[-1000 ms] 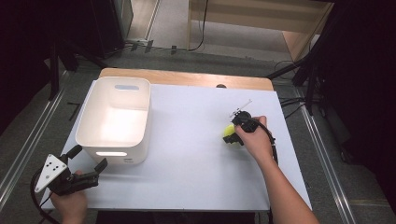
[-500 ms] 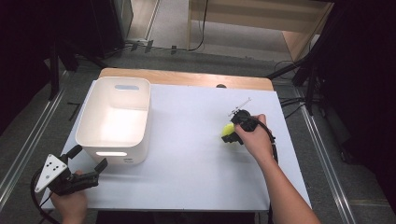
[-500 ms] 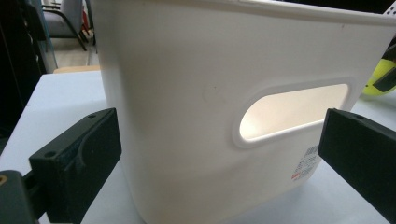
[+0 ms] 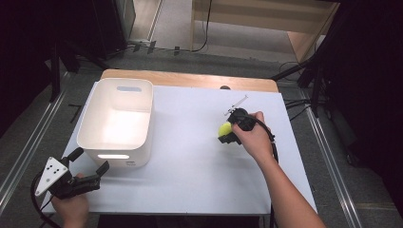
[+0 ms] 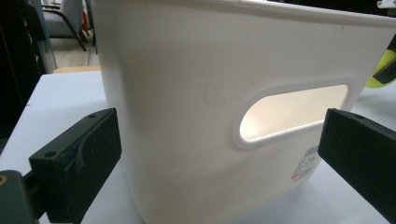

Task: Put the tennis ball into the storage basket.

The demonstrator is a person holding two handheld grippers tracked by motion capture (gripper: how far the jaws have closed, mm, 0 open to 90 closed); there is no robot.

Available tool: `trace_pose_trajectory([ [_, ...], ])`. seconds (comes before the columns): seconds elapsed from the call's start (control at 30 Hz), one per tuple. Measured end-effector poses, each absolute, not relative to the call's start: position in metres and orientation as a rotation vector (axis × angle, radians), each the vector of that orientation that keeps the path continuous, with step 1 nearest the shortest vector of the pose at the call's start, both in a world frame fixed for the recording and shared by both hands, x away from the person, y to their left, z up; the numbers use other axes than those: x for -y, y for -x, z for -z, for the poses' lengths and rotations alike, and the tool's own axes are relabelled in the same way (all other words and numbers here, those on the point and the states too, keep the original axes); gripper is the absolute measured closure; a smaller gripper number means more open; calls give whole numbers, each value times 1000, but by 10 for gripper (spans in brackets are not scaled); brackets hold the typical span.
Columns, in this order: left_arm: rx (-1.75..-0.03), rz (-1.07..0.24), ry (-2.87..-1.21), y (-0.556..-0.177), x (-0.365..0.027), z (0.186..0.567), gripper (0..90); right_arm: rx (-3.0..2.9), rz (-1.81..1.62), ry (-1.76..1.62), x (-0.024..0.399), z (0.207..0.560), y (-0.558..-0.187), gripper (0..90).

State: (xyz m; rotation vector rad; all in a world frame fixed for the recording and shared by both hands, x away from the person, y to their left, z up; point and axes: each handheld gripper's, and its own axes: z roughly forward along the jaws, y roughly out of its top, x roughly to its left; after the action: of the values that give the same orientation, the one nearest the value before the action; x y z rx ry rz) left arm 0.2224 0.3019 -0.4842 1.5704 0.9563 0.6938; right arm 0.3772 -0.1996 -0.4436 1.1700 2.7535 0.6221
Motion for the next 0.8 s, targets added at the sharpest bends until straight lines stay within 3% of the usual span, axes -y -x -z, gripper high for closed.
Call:
trace_pose_trajectory([
  [0.8,-956,-698,-1572,-223,-301,484,0,-2845,-620,-1033,160,429,-375,235],
])
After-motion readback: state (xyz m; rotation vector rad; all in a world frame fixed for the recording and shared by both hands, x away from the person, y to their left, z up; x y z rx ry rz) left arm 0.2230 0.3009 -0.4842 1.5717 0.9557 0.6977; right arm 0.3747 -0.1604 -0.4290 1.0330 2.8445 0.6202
